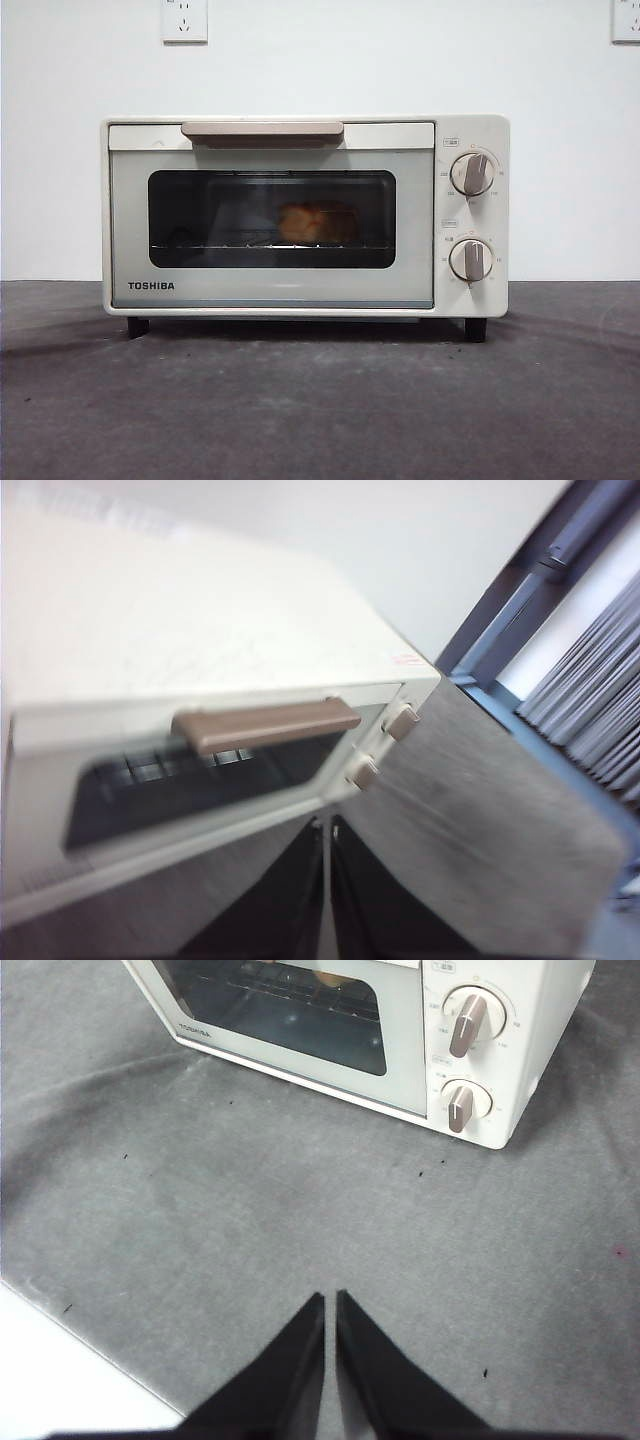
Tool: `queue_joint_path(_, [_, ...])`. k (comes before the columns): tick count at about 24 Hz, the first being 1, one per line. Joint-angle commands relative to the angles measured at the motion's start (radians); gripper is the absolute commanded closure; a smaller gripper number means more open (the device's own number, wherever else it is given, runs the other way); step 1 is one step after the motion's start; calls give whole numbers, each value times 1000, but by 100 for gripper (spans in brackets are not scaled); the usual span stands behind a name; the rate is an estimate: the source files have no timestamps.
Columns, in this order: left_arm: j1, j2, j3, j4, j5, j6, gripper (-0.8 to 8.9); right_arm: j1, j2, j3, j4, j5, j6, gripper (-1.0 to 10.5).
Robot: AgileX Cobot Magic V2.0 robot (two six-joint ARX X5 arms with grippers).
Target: The left arm flap open the oven, the right arm pick bread and place it into oven, the left arm flap close the oven
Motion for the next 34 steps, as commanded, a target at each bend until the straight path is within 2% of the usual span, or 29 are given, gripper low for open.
queue_joint_path(1, [7,-101,-180,211,-17,122,792,9,3,17,11,4,-9,931])
queue_joint_path(4, [9,-227,-390,408,-105,120,792,9,3,17,11,4,-9,931])
queue_joint_path(7, [11,-346,-545,472,-287,71,792,9,3,17,10,4,-9,931])
queue_joint_path(9, [11,-417,-607,456,-412,47,792,9,3,17,11,4,-9,931])
queue_joint_path(13, [11,-524,-668,401,-634,53,792,9,3,17,10,4,-9,931])
queue_joint_path(19, [13,-614,-674,249,-864,73,792,9,3,17,10,4,-9,931])
queue_joint_path(22, [13,-642,-674,175,-912,75,792,9,3,17,11,4,-9,931])
queue_joint_path(29, [2,-643,-674,85,-914,31,792,9,3,17,13,4,-9,931])
queue_joint_path(34, [-4,-643,-674,85,-913,83,792,9,3,17,19,4,-9,931])
